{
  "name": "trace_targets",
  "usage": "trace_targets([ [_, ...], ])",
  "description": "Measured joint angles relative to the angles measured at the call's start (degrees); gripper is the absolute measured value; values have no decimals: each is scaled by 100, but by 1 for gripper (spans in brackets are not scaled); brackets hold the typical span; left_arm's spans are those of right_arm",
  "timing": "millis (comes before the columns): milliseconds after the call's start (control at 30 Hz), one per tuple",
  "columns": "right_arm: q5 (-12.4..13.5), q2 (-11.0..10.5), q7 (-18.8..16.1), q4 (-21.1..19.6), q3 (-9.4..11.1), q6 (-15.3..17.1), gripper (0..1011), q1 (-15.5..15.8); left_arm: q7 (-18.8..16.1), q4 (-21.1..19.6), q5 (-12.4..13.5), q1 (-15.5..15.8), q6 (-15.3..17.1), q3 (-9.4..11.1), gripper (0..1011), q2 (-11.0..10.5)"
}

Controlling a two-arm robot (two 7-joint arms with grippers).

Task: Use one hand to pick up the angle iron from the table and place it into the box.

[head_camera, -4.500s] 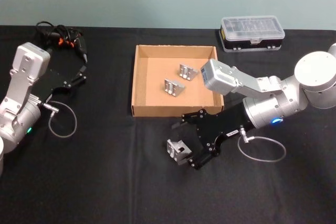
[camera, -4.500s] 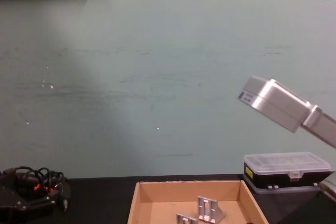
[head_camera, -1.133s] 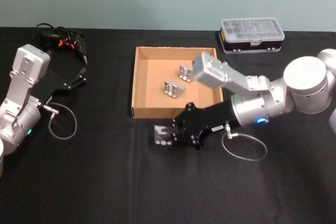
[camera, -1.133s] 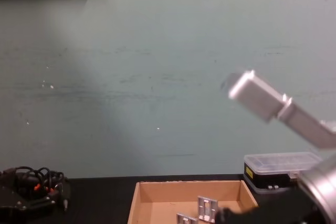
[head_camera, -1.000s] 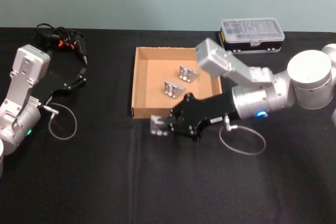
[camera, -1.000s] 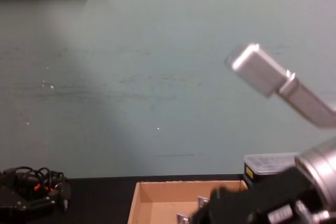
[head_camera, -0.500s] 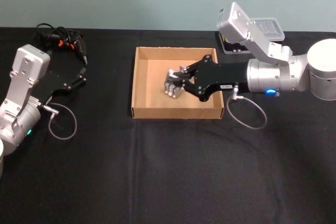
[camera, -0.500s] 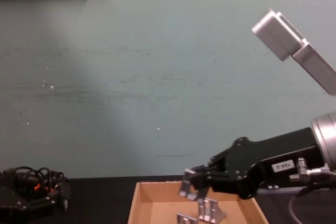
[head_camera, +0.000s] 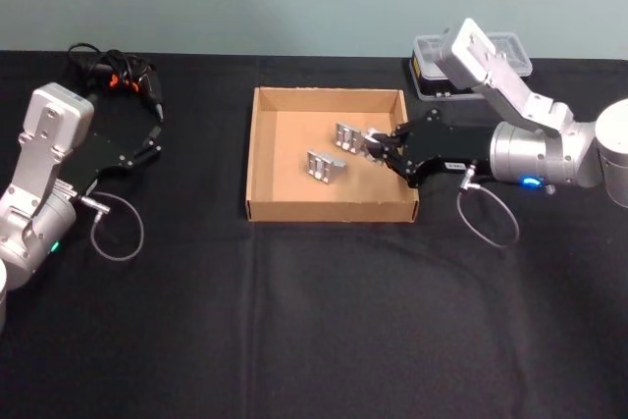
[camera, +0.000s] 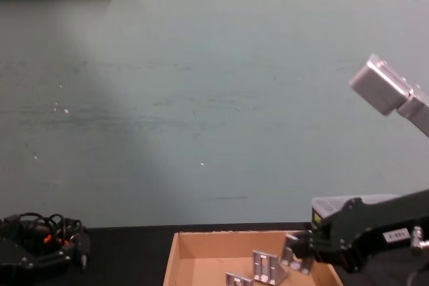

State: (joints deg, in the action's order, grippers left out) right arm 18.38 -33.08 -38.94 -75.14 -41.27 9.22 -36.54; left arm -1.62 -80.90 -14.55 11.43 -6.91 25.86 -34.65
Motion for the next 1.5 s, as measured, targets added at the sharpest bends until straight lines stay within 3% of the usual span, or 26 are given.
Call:
trace_targets([
  [367,-106,8,11,155,91,145,62,161,0,0,0,0,0,0,1000,0],
  [867,-227,151,-120,264,225,90,73,228,0,0,0,0,0,0,1000,0],
  [967,-279,184,-128,266,248,83,182,236,0,0,0,0,0,0,1000,0],
  [1100,-310,210,-134,266,269,83,252,237,0,0,0,0,0,0,1000,0],
  [1500,-383,269,-180,206,336,-37,678,292,0,0,0,0,0,0,1000,0],
])
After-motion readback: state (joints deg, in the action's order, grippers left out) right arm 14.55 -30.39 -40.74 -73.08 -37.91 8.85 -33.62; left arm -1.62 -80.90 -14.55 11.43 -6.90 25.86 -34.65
